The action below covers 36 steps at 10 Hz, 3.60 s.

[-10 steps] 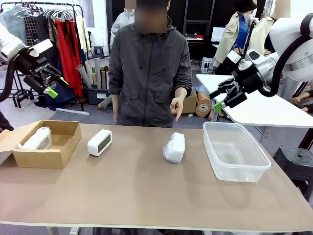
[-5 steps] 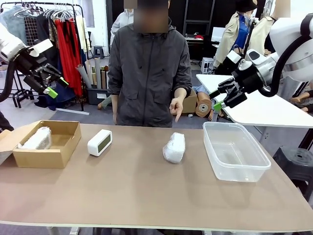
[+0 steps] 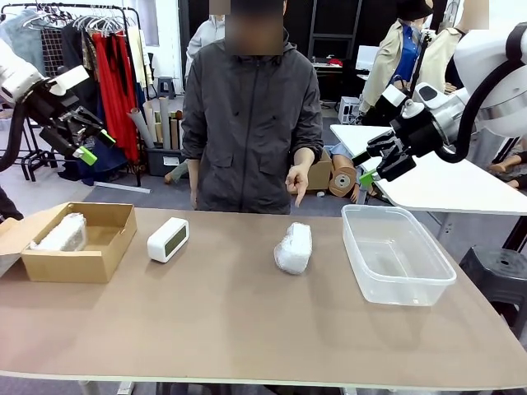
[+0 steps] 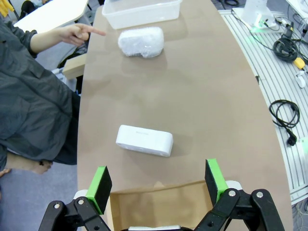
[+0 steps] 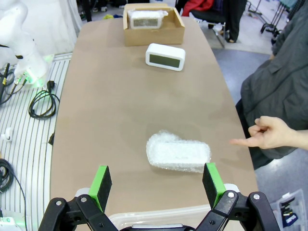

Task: Separate and place wrapped and unwrapped clocks.
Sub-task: Pick up the Digital clock indicated by the person.

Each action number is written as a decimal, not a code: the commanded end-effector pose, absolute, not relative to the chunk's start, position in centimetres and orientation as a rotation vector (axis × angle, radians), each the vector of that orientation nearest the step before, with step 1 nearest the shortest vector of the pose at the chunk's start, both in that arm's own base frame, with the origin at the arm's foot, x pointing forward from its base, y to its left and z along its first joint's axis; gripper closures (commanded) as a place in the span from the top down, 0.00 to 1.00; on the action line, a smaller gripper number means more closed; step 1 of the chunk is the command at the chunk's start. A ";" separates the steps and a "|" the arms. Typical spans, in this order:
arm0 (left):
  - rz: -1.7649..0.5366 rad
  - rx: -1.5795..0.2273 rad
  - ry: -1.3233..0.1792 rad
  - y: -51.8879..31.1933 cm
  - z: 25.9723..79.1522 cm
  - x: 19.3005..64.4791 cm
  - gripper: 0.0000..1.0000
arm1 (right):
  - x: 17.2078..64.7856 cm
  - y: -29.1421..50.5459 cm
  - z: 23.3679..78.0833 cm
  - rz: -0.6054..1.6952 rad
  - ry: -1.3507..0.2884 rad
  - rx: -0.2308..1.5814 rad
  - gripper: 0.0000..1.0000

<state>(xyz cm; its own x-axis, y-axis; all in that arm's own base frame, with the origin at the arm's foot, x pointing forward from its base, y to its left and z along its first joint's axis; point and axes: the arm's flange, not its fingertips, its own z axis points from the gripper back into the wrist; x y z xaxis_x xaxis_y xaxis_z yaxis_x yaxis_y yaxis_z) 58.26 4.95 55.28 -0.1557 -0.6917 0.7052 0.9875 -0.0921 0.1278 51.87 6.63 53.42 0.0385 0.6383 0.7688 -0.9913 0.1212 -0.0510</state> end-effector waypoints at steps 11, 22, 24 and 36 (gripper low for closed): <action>-1.403 -0.234 -0.363 -16.2 53.5 57.6 1.00 | 51.9 6.6 53.6 1.373 -0.750 0.594 1.00; -1.463 -0.178 -0.403 -22.9 50.3 58.2 1.00 | 51.9 6.6 53.6 1.373 -0.750 0.594 1.00; -1.354 -0.116 -0.366 -23.7 49.9 58.4 1.00 | 51.9 6.6 53.6 1.373 -0.750 0.594 1.00; -0.920 0.083 -0.416 -39.7 45.4 59.8 1.00 | 51.9 6.6 53.6 1.373 -0.750 0.594 1.00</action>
<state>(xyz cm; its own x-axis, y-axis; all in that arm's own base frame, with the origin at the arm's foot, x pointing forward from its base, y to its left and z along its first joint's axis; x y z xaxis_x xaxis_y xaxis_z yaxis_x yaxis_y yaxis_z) 59.21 -38.85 45.26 0.4794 -0.8131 0.3302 0.7948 0.5618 0.2296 51.87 6.65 53.41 0.0384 0.6386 0.7686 -0.9913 0.1209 -0.0510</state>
